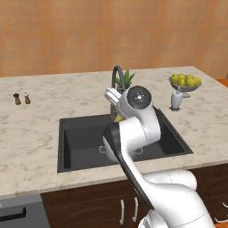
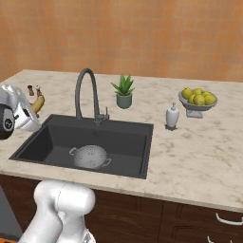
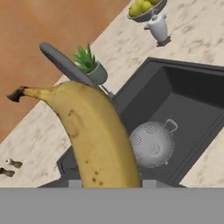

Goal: Put the colander in the sink, put the banana in the colander, and turn on the sink faucet and pour water over the colander.

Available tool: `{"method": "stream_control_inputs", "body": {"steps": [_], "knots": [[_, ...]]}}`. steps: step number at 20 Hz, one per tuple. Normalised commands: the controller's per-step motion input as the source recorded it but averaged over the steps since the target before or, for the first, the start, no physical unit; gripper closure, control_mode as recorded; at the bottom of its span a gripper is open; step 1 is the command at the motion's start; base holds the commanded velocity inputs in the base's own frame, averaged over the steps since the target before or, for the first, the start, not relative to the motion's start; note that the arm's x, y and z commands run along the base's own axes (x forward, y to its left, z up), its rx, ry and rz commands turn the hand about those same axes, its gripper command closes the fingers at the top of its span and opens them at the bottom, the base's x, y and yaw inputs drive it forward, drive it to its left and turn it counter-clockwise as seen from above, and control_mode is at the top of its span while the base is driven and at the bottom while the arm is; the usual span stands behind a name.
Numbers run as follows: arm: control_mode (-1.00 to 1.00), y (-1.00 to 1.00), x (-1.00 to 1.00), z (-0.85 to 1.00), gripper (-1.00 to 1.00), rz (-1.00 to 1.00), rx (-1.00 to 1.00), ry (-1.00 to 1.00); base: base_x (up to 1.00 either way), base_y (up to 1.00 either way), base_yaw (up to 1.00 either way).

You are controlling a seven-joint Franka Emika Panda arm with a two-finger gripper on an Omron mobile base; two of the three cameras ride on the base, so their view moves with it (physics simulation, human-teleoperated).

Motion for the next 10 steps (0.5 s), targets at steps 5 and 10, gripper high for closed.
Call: {"method": "stream_control_inputs", "body": {"steps": [5, 10], "knots": [[-1.0, -1.0, -0.28, 0.95, 1.0, 0.05, 0.09, -0.26, 0.0, 0.0, 0.0], [-1.0, -1.0, 0.04, 0.58, 1.0, 0.09, 0.15, -0.07, 0.0, 0.0, 0.0]]}}
